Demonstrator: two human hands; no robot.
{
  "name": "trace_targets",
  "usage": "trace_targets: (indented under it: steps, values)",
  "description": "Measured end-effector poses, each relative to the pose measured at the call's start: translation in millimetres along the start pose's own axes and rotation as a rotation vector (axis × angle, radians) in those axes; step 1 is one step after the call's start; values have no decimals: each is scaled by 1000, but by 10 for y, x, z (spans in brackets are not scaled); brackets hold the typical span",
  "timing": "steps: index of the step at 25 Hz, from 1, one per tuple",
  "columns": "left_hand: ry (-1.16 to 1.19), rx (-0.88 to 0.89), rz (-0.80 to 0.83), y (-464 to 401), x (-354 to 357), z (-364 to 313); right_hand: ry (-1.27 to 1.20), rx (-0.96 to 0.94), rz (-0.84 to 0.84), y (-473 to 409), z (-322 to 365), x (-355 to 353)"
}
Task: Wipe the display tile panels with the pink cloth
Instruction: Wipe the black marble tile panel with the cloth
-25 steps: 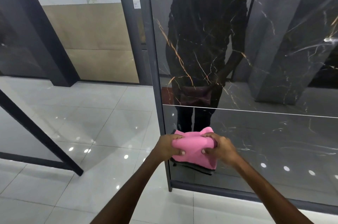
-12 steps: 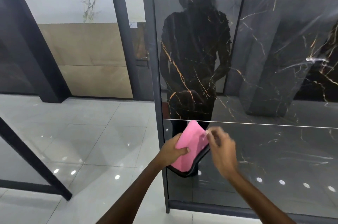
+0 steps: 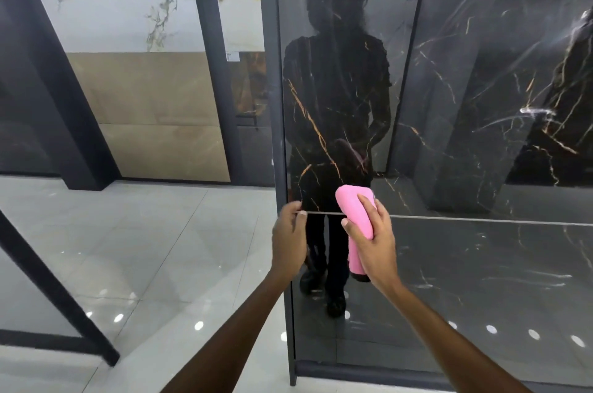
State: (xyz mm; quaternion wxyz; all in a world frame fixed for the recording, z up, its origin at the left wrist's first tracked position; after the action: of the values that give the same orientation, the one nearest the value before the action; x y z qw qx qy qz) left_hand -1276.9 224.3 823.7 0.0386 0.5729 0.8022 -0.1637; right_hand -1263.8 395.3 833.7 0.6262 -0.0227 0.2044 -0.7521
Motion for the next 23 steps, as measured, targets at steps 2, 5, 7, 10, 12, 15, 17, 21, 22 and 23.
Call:
trace_targets:
  steps: [2, 5, 7, 10, 12, 15, 17, 21, 22, 23]
  values:
    - [-56, 277, -175, -200, -191, -337, 71, -192, -68, -108, 326, -100]
    - [-108, 557, -274, -710, -413, -1165, 200, -484, -173, -469, 940, -245]
    - [-132, 665, -311, -1033, -549, -1795, 231, -629, -251, -782, 1413, -348]
    - [-199, 775, -368, -1518, -718, -2773, 302, -799, -432, -1347, 2247, -594]
    - [-300, 848, -413, -1790, -828, -3353, 393, -879, -556, -1693, 2783, -774]
    - [-472, 1005, -495, -2114, -1015, -4097, 553, -868, -689, -2165, 3441, -1114]
    - [-600, 1135, -521, -2288, -1187, -4608, 638, -840, -713, -2469, 3827, -1344]
    - [-884, 1346, -468, -2660, -1443, -5425, 981, -755, -619, -2971, 4069, -1393]
    - [-976, 1375, -459, -2773, -1453, -5473, 1051, -768, -619, -3029, 3993, -1360]
    - [-1046, 1406, -463, -2876, -1453, -5466, 1098, -816, -648, -3067, 3927, -1364]
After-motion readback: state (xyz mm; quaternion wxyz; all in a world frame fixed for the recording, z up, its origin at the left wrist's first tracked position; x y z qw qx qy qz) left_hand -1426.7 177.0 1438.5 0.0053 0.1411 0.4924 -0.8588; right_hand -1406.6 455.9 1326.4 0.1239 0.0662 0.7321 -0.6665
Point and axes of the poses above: each hand's wrist, its own y-axis away from the middle knuckle, its own x-axis out of the palm, z = x × y, the point moved 4 cm from there along -y, towards the middle knuckle, and after that the axes turned 1 degree about -y, right-handed, at the moved point
